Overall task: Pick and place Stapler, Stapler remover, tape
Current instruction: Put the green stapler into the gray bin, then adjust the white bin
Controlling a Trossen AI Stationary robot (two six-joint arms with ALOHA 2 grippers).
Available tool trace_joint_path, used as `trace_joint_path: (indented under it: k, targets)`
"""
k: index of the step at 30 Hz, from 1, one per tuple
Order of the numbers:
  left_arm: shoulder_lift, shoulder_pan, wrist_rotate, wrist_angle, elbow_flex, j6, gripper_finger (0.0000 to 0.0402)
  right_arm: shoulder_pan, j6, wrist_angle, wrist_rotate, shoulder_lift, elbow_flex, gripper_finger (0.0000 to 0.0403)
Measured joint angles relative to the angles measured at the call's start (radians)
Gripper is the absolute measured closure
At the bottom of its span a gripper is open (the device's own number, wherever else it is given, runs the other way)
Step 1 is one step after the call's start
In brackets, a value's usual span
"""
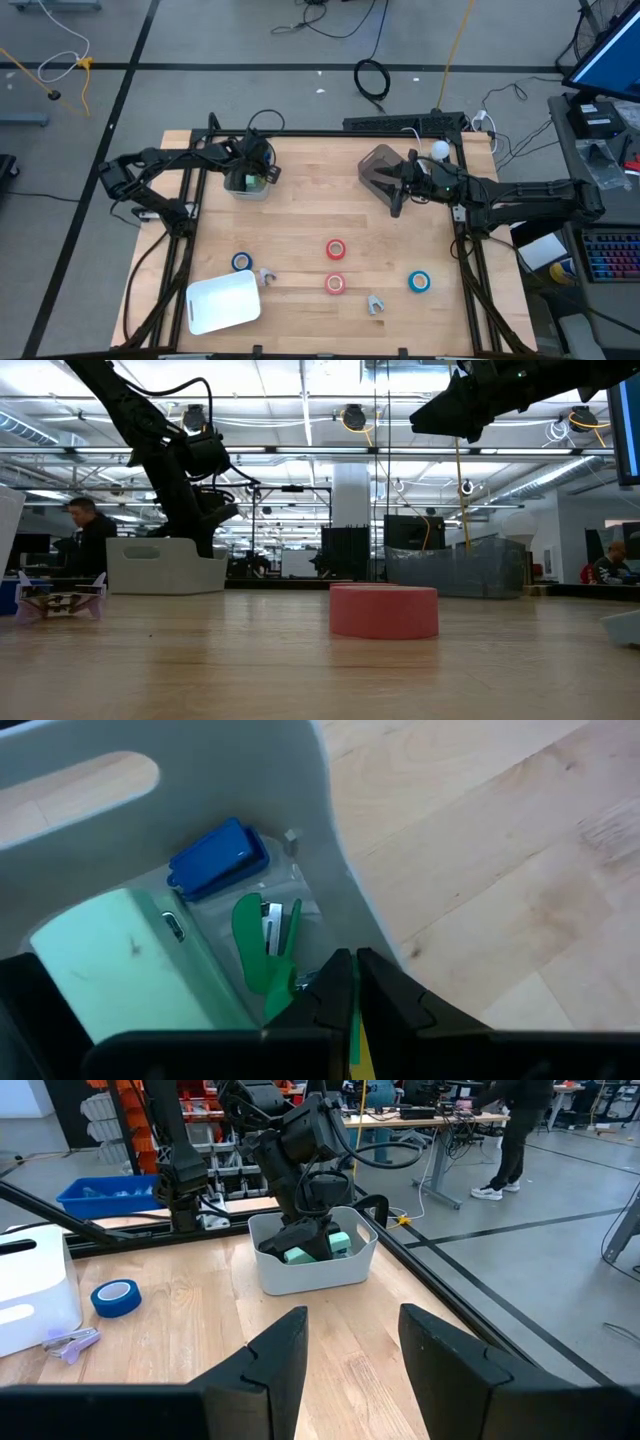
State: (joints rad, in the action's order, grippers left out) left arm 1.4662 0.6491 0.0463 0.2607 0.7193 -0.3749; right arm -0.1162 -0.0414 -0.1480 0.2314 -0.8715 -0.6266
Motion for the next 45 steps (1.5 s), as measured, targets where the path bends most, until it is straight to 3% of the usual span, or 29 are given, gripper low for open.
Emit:
trace_joint_path:
  k: [10, 22, 34, 40, 45]
  targets:
    - [0.000, 0.000, -0.001, 0.001, 0.000, 0.006, 0.0371, 0.000, 0.000, 0.000, 0.000, 0.000, 0.000, 0.0252]
    - [-0.005, 0.002, 0.005, 0.007, 0.000, -0.005, 0.0267, 0.000, 0.000, 0.000, -0.001, 0.000, 0.000, 0.0252]
    - [-0.203, 0.017, 0.015, 0.000, 0.042, -0.009, 0.0291, 0.000, 0.000, 0.002, -0.001, 0.000, 0.000, 0.0252]
    - [-0.346, -0.106, -0.143, 0.001, 0.057, -0.083, 0.0309, 0.000, 0.002, 0.003, -0.002, 0.000, 0.000, 0.0252]
    - [-0.425, -0.301, -0.169, 0.002, 0.057, -0.144, 0.0311, 0.000, 0.035, 0.003, -0.046, 0.000, 0.000, 0.0252]
